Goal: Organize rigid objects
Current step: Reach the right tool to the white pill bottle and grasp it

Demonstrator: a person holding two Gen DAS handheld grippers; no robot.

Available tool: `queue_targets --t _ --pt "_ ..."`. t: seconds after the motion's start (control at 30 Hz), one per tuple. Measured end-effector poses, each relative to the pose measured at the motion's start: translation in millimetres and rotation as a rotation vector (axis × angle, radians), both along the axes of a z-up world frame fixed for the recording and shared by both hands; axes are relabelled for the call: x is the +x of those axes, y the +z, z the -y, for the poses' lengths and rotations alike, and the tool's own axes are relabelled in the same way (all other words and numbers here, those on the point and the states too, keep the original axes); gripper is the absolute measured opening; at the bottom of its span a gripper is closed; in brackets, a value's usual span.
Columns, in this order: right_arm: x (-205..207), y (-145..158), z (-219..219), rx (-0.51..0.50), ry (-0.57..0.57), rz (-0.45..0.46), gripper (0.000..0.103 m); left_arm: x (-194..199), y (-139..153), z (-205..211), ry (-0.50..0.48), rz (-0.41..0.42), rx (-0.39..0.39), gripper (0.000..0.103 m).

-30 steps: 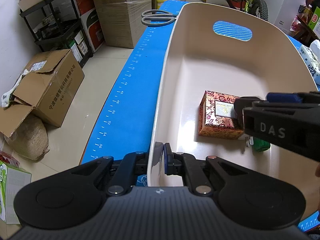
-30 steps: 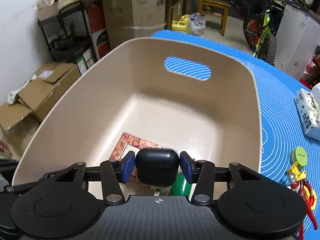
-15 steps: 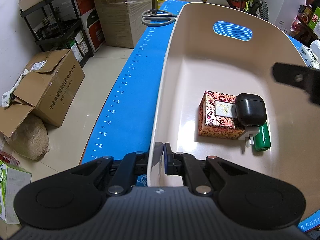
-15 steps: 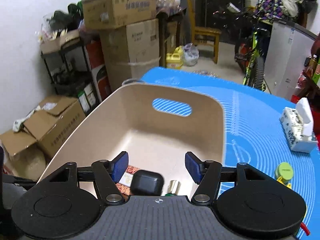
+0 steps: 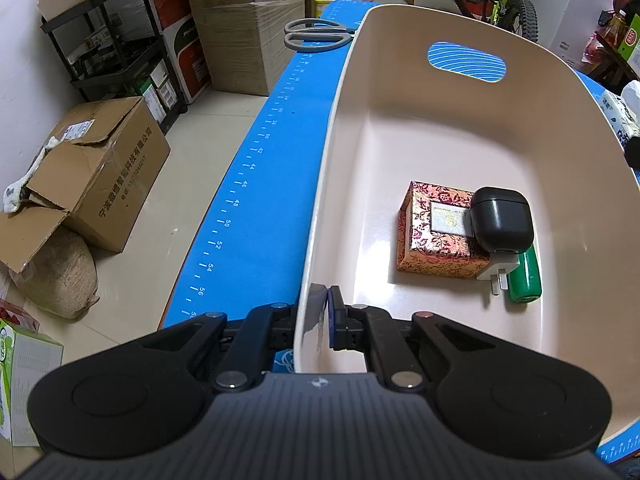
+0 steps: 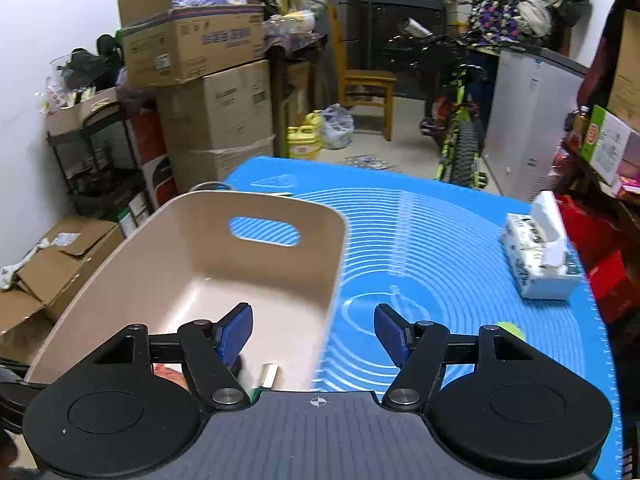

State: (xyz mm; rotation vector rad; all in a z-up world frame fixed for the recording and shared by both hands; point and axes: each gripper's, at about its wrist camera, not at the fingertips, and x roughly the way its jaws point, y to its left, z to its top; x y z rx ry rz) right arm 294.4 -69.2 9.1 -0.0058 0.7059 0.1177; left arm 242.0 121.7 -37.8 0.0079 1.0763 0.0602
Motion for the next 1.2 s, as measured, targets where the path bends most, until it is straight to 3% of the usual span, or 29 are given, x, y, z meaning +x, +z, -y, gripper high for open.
queue_targets --t 0.17,0.63,0.87,1.2 --pt "0.3 -13.2 22.4 -0.045 -0.039 -0.015 0.076 -0.1 0.2 -0.5 -0.001 0.0 -0.001 0.01" --pt "-4.9 -33.5 88.0 -0.021 -0.129 -0.069 0.079 -1.7 -1.7 -2.5 0.002 -0.001 0.002 0.011" --pt "-2.5 -53.1 96.0 -0.063 -0.079 -0.129 0.078 -2.9 -1.2 -0.6 0.004 0.0 0.018 0.012" --pt "-0.4 -80.8 103.9 -0.097 -0.036 -0.243 0.065 -2.4 -0.3 0.5 0.007 -0.001 0.02 0.012"
